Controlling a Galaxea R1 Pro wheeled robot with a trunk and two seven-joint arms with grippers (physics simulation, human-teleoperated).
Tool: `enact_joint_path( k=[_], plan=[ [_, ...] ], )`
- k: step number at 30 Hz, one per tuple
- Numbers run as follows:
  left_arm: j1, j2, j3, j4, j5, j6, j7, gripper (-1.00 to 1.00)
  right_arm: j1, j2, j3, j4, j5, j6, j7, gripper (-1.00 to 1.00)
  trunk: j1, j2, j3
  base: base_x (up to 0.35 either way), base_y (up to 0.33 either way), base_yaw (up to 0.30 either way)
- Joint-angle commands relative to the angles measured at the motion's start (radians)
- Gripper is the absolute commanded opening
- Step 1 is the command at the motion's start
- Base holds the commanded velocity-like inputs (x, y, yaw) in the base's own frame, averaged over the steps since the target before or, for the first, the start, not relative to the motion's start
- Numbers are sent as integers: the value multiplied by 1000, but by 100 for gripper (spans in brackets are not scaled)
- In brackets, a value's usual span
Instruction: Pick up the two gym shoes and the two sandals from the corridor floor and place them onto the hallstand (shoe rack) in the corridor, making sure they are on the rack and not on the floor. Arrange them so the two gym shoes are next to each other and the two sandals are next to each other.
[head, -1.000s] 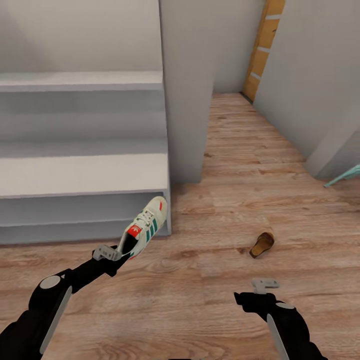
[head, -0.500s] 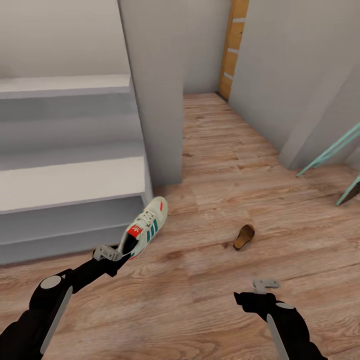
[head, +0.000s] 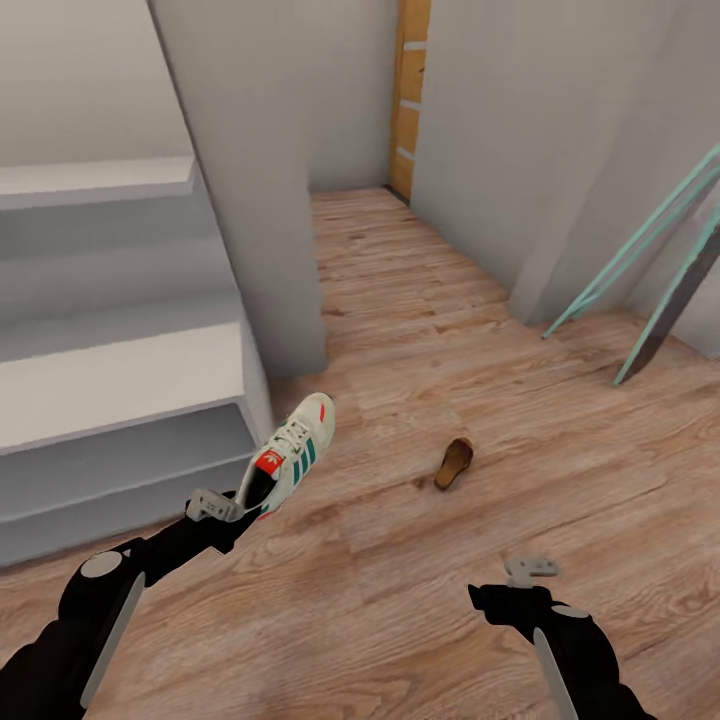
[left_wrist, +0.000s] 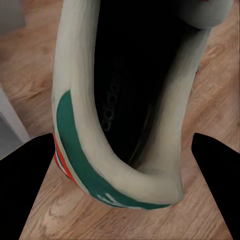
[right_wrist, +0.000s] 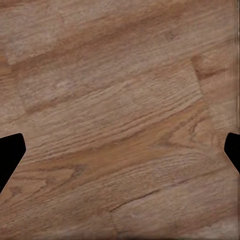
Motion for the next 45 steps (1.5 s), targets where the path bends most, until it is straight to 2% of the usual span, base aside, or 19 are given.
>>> enact_joint_path(
  k=[1,19,24,26,27,28,32,33,36,45],
  plan=[
    [0,0,2,-2,0,7,-6,-100,-1,0,0,-1,-1,5,1,100,0,0,0,0,0,-269],
    [0,0,2,-2,0,7,-6,-100,-1,0,0,-1,-1,5,1,100,0,0,9,0,0,-269],
    [2,-8,0,3,4,6,-8,-100,-1,0,0,-1,-1,5,1,100,0,0,12,0,0,-269],
    [11,-21,-11,5,4,5,-8,-100,-1,-1,-1,-1,0,5,1,100,0,0,13,0,0,-267],
    [18,-41,-18,6,4,1,-9,-100,-1,-1,-1,-1,-1,5,1,100,0,0,13,0,0,-261],
    [20,-50,-20,7,4,0,-9,-100,-1,-1,-1,-1,-1,5,1,100,0,0,14,0,0,-258],
    [24,-137,-26,8,3,-6,-9,-100,-1,-1,-2,-1,0,5,1,100,0,0,15,0,0,-224],
    [24,-148,-27,8,3,-7,-8,-100,-1,-1,-2,-1,0,5,1,100,0,0,15,0,0,-126],
    [21,-161,-26,9,5,-9,-6,-100,-1,-1,-2,-1,0,5,1,100,0,0,15,0,0,-49],
    [21,-163,-20,8,4,-8,-6,-100,-1,0,-1,-1,2,4,1,100,0,0,15,76,49,-4]
  ],
)
